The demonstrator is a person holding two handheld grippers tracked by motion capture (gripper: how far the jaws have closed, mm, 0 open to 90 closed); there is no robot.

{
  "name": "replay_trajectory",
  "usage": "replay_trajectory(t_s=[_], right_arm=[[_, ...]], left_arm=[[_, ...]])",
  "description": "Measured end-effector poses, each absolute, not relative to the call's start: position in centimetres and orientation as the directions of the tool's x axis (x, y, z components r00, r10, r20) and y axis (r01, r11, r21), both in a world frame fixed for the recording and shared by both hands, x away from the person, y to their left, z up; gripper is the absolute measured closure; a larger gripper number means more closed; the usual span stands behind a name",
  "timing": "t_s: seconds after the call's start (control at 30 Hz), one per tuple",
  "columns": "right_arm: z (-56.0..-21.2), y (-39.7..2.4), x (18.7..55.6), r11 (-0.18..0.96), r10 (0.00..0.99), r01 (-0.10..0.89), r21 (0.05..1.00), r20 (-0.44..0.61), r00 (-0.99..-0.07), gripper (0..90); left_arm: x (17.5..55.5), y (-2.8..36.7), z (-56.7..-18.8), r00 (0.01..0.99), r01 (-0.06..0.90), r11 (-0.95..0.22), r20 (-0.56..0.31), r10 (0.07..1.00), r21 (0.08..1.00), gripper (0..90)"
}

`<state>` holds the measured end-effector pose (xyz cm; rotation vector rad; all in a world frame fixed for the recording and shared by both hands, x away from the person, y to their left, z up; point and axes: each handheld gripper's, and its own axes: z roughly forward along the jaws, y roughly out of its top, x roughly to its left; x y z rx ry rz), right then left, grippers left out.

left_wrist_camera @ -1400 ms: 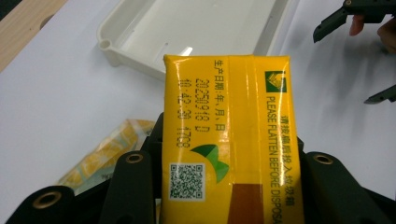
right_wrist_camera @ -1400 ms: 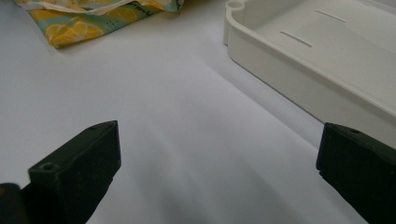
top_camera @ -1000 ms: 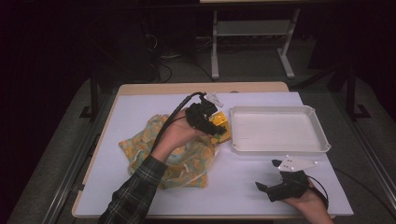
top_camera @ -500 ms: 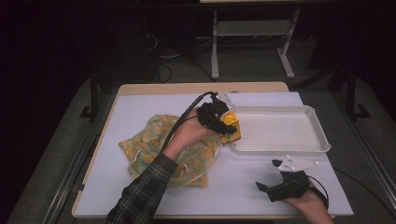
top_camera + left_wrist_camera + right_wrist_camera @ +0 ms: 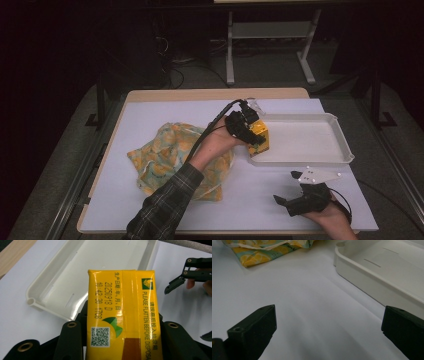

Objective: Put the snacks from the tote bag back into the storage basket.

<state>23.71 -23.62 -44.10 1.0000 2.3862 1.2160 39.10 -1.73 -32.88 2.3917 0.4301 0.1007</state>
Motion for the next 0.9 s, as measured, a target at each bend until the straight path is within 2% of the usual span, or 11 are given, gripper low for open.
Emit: replay_trajectory(t_s=[0.9], right_arm=[[-44.1,-23.6,23.7,0.401,0.685,0.445,0.800,0.061,-0.726,0.0]], left_arm=[[39.8,-5.1,-35.9,0.921,0.334,-0.729,-0.043,0.387,0.597,53.9]])
